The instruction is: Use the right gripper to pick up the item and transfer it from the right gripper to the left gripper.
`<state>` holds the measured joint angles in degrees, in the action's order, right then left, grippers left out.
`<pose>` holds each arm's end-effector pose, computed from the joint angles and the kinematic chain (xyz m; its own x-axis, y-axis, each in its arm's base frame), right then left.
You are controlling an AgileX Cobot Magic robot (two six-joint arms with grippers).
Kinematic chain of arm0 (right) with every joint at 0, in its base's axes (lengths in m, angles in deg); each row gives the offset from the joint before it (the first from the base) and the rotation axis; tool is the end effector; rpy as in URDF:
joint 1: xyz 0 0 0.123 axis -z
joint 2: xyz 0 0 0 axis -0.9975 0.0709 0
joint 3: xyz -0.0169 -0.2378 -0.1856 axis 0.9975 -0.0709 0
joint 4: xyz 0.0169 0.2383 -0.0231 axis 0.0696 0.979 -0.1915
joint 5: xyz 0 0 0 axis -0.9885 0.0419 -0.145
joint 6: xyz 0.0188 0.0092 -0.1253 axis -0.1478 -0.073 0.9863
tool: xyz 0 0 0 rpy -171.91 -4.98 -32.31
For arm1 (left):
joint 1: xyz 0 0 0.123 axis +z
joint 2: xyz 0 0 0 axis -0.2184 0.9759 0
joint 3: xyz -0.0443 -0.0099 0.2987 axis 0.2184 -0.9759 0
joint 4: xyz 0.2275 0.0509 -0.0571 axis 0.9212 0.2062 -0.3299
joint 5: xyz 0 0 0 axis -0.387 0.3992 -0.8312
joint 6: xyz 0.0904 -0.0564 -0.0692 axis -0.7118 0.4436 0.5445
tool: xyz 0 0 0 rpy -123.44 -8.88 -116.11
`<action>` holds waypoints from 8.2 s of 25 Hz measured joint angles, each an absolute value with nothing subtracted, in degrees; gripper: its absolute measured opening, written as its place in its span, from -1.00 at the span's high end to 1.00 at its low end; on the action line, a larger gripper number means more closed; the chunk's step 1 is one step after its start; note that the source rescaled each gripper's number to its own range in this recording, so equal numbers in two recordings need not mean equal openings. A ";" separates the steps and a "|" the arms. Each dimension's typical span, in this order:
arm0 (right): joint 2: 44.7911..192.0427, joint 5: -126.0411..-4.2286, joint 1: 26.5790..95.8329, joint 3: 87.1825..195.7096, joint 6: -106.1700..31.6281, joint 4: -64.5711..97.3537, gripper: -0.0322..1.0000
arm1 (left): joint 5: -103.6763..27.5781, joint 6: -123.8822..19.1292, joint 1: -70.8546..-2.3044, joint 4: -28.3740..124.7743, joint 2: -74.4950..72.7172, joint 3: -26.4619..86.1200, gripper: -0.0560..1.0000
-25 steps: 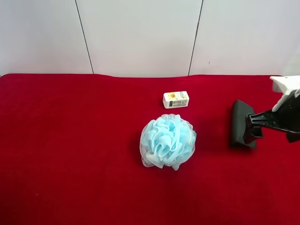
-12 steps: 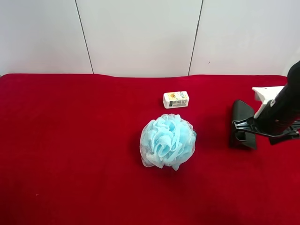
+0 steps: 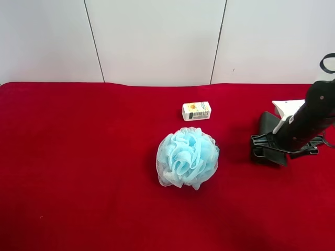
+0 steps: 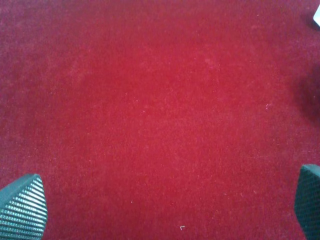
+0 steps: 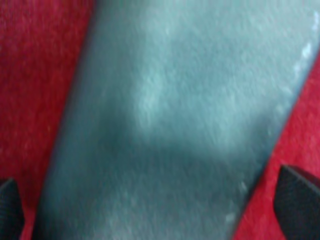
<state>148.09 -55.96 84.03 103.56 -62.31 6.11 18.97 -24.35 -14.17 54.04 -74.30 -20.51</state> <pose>0.2934 0.0081 0.1005 -0.9602 -0.0336 -0.2774 -0.0311 0.9994 -0.0131 -0.0032 -0.0147 0.2588 -0.4351 0.0516 -0.8989 0.1490 0.9887 -0.0154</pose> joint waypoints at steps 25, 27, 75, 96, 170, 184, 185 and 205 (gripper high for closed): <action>148.37 -55.28 84.03 103.97 -62.19 10.86 0.50 | 18.97 -24.35 -14.17 54.04 -74.30 -20.51 -1.00; 147.43 -55.04 83.62 103.97 -61.88 11.58 0.53 | 18.97 -24.35 -14.17 54.04 -74.30 -20.51 -1.00; 138.19 -77.78 42.99 117.04 -41.19 11.55 0.85 | 18.97 -24.35 -14.17 54.04 -74.30 -20.51 -1.00; 141.46 -83.68 36.24 117.04 -41.31 11.52 0.87 | 4.74 -31.00 -14.17 36.35 -62.32 -19.83 -1.00; 143.96 -89.13 36.17 119.86 -49.86 11.71 -0.86 | -0.09 -109.65 -13.87 -37.12 -4.01 -9.38 0.86; 139.39 -80.15 36.17 119.86 -49.34 17.60 -0.88 | -0.15 -109.65 -13.87 -37.12 -4.01 -9.38 0.87; 138.41 -78.58 36.17 119.86 -49.29 17.70 -0.88 | -0.26 -109.65 -13.87 -37.12 -4.01 -9.38 0.87; 116.85 -32.22 36.17 119.86 -66.52 -1.44 -0.88 | -1.41 -109.65 -13.87 -37.12 -4.01 -9.38 0.88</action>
